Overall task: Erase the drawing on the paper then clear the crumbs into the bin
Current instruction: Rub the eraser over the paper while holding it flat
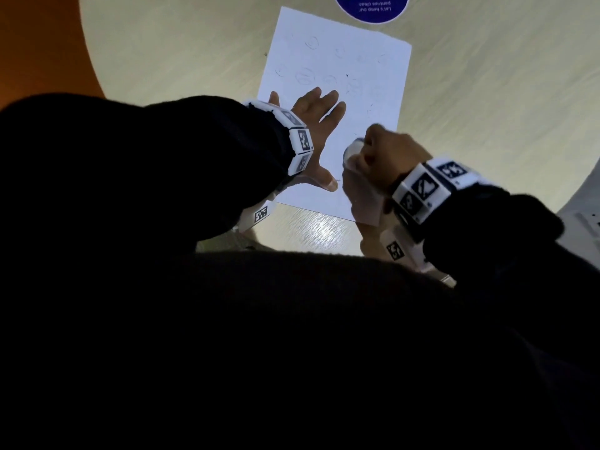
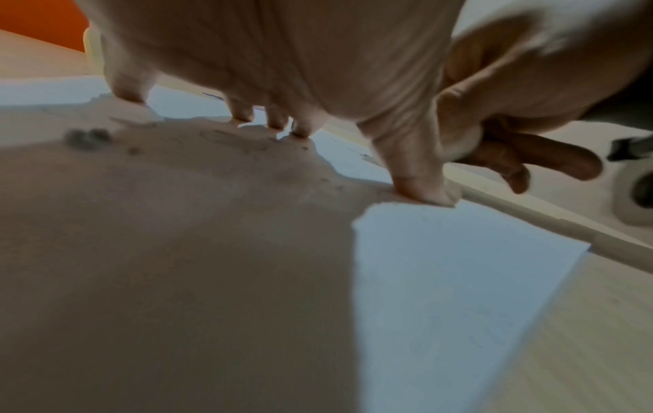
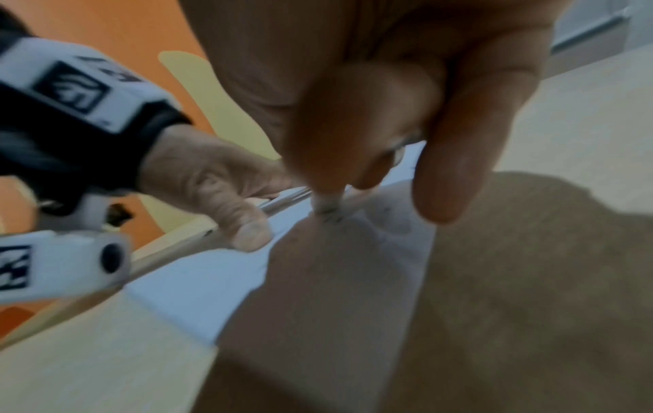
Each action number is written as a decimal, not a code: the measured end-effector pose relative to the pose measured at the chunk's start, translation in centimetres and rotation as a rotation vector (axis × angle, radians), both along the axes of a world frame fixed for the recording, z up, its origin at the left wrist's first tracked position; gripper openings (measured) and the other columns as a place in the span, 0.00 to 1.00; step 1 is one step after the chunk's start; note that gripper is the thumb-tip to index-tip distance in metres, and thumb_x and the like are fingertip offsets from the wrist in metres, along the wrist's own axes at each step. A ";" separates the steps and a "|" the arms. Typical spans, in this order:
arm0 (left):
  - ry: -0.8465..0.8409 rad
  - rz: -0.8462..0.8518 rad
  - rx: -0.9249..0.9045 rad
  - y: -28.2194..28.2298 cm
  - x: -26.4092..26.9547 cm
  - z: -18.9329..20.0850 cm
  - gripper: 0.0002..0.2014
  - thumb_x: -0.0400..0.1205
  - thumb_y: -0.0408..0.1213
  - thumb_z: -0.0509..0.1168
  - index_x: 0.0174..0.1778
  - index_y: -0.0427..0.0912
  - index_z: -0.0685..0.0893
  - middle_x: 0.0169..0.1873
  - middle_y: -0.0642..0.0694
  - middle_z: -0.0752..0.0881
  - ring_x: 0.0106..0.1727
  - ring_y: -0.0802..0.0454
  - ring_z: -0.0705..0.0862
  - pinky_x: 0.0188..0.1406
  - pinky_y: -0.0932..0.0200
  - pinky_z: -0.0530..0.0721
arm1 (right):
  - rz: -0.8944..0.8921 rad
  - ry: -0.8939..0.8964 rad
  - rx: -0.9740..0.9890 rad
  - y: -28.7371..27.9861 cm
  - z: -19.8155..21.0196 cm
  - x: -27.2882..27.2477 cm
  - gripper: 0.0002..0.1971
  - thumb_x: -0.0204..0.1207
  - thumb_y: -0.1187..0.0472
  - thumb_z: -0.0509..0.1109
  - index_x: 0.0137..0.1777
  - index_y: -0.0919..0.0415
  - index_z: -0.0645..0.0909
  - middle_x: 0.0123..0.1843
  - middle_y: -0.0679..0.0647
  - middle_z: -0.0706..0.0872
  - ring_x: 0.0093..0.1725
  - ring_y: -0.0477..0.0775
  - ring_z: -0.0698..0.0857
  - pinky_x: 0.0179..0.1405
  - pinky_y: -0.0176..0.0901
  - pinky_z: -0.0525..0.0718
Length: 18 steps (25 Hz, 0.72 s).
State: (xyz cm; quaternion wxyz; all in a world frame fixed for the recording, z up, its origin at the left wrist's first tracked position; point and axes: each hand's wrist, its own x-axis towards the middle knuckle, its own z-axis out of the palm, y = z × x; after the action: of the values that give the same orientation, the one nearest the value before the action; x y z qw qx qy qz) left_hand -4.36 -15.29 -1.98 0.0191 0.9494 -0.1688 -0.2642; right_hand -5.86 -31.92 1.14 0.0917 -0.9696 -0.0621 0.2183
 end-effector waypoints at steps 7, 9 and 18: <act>-0.012 -0.005 0.006 -0.3 -0.1 0.0 0.61 0.66 0.77 0.62 0.83 0.51 0.34 0.83 0.51 0.33 0.84 0.49 0.35 0.75 0.24 0.43 | -0.063 -0.007 0.029 0.4 0.6 2.8 0.14 0.77 0.50 0.64 0.55 0.59 0.72 0.51 0.59 0.82 0.43 0.58 0.77 0.39 0.45 0.71; -0.019 -0.001 -0.013 0.0 0.0 -0.4 0.62 0.65 0.76 0.63 0.84 0.50 0.35 0.83 0.51 0.34 0.84 0.49 0.35 0.74 0.23 0.43 | 0.006 0.005 0.009 0.5 0.4 0.8 0.15 0.79 0.52 0.63 0.58 0.63 0.73 0.52 0.61 0.83 0.47 0.61 0.81 0.39 0.44 0.68; -0.029 -0.012 -0.038 1.3 0.4 -0.5 0.63 0.62 0.80 0.58 0.83 0.51 0.35 0.84 0.51 0.35 0.84 0.49 0.37 0.76 0.28 0.44 | 0.025 0.002 -0.011 1.2 1.1 3.1 0.15 0.80 0.53 0.62 0.60 0.63 0.72 0.45 0.57 0.77 0.41 0.59 0.77 0.38 0.46 0.71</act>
State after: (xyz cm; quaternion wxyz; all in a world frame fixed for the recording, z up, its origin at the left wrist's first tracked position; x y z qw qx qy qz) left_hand -3.92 -13.97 -2.49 0.0333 0.9516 -0.1796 -0.2473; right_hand -2.72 -30.76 2.23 0.0837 -0.9690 -0.0727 0.2206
